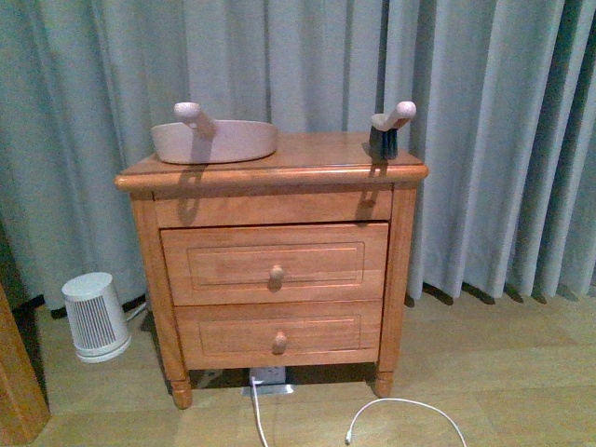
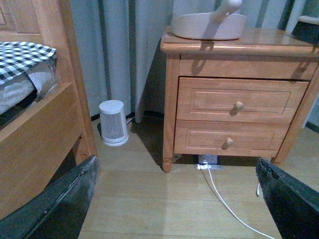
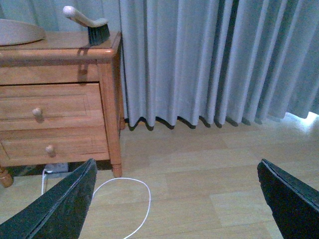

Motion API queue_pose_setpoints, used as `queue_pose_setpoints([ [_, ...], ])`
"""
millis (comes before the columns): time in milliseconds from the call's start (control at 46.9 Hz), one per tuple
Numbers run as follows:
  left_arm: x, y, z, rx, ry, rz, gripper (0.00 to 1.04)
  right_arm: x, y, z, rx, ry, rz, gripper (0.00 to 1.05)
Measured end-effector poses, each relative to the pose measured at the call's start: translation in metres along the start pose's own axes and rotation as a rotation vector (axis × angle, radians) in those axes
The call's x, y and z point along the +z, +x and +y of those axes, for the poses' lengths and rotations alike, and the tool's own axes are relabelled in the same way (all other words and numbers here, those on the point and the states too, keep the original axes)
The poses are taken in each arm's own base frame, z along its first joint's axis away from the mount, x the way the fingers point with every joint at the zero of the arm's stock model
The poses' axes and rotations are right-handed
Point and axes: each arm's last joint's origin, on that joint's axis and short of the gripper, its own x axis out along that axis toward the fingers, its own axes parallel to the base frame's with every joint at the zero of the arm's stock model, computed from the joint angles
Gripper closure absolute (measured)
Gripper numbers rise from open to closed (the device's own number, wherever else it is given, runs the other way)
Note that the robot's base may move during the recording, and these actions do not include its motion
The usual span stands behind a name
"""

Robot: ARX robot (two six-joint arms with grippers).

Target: Clean up trash

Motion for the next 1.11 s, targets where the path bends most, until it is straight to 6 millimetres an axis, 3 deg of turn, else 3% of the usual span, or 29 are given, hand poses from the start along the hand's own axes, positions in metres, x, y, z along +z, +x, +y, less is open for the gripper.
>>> queue_pose_setpoints([
  [1109,0.0000,0.0000,0.0000,0.000,0.000,0.000,0.08,0.0000,0.0000,0.0000,0.000,0.000,0.000,0.07],
])
